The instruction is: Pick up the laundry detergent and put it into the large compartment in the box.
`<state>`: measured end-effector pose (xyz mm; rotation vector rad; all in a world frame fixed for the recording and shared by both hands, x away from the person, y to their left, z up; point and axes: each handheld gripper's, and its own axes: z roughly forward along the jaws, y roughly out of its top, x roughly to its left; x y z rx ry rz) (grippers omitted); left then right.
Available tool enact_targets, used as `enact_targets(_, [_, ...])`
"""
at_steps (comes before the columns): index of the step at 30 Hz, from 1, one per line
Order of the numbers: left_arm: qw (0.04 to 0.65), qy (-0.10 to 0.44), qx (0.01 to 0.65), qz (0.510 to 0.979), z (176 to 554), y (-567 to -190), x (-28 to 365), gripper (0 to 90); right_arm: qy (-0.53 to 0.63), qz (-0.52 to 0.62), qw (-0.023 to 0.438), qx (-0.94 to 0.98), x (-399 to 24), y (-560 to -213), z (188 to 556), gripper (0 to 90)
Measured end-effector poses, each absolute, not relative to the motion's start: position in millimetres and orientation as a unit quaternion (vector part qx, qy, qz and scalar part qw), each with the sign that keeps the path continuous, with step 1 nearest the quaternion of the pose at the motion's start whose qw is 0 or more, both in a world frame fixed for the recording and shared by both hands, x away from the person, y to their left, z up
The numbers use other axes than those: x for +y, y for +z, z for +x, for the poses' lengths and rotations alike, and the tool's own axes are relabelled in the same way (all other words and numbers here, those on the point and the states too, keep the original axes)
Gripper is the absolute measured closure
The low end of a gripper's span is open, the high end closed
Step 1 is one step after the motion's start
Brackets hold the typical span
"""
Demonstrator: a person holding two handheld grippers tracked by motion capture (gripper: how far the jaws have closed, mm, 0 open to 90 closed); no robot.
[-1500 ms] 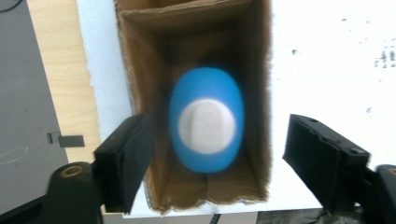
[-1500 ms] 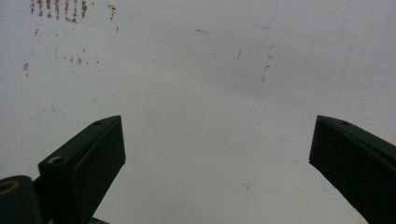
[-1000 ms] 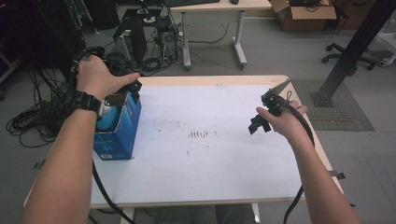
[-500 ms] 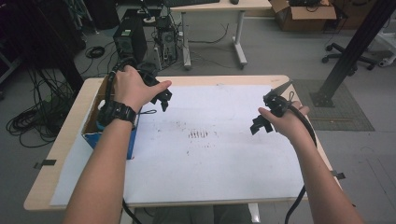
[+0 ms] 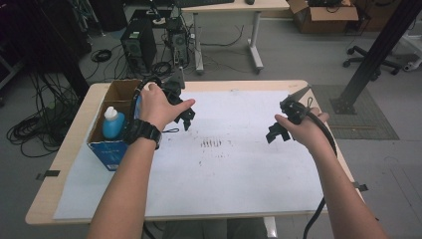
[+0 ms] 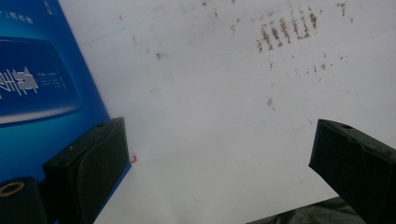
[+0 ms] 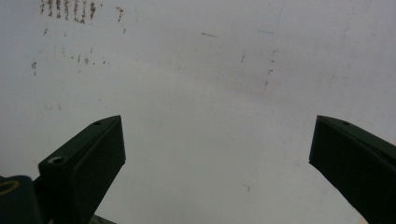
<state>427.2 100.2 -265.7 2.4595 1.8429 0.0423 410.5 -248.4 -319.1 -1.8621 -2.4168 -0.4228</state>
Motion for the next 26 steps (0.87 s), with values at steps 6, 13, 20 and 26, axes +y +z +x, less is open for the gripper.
enact_targets(6, [0.037,0.009,0.596,0.802,426.1,-268.2,97.0,4.9,-0.137,-0.607,0.030,-0.782,-250.1,-318.9,408.4,3.8])
enact_targets(13, [0.031,0.014,0.593,0.804,424.7,-268.4,96.1,4.9,-0.138,-0.608,0.029,-0.782,-253.1,-318.7,405.4,3.8])
enact_targets(20, [0.027,0.012,0.590,0.807,424.3,-269.6,95.1,4.9,-0.139,-0.608,0.029,-0.781,-253.1,-318.4,404.2,3.8])
enact_targets(26, [0.029,0.010,0.590,0.807,425.0,-269.6,95.6,4.8,-0.142,-0.609,0.032,-0.780,-253.1,-318.0,405.1,3.8])
